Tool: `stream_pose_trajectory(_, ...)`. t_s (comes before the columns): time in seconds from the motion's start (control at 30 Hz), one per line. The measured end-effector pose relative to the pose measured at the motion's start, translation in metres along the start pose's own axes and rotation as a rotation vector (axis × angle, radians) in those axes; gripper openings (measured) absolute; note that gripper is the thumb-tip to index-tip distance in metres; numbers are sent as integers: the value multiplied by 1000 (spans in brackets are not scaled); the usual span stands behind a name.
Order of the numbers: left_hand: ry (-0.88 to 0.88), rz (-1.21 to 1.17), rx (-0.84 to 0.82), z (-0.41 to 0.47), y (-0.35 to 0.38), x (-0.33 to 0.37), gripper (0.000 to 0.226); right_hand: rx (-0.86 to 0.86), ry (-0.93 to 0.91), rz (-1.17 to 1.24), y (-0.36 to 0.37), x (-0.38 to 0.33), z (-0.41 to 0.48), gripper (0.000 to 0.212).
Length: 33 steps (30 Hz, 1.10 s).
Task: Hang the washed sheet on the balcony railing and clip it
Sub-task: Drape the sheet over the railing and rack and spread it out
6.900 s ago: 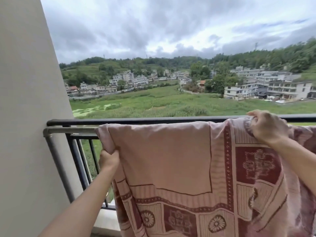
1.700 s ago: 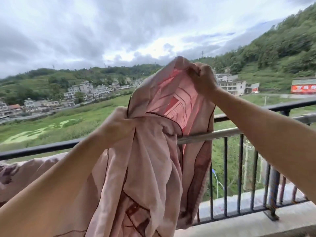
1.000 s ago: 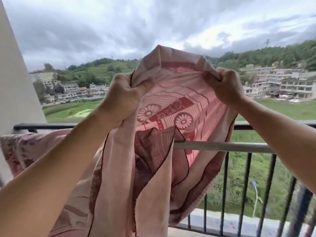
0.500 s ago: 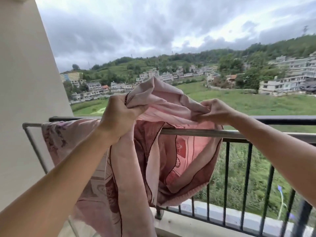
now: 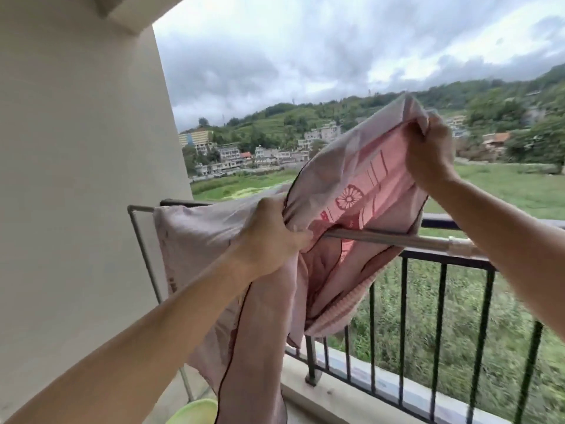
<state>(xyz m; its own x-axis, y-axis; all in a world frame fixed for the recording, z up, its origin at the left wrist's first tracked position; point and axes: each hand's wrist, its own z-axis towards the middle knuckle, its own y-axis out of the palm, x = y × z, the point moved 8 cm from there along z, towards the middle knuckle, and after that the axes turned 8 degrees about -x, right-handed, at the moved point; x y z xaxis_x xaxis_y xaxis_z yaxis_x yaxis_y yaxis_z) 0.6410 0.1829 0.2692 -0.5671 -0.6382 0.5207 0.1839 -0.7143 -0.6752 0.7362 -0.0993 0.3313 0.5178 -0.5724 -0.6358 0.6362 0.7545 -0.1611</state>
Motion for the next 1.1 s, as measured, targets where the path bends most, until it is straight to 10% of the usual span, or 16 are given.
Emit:
stream_pose_trajectory(0.3, -107, -152, -299, 1, 153, 47, 15, 174, 63, -175, -194, 98, 50, 40)
stream_pose_trajectory(0.57, -90, -25, -716, -14, 316, 103, 21, -1056, 385, -698, -201, 232, -27, 38)
stream_pose_trajectory(0.63, -86, -42, -706, -12, 326, 107, 21, -1054, 366, -703, -210, 233, -30, 24)
stream_pose_trajectory(0.77, -10, -186, -579, -1, 308, 119, 30, -1120, 254, -403, -185, 203, -43, 76)
stream_pose_trajectory(0.9, 87, -360, -341, 20, 247, 150, 31, -1338, 165, -227, -152, 156, -78, 80)
stream_pose_trajectory(1.0, 140, -404, -221, 31, 210, 175, 44, -1458, 197, -97, -141, 142, -101, 54)
stream_pose_trajectory(1.1, 187, -378, -202, 33, 212, 200, 30, -1082, -2, -262, -153, 132, -83, 13)
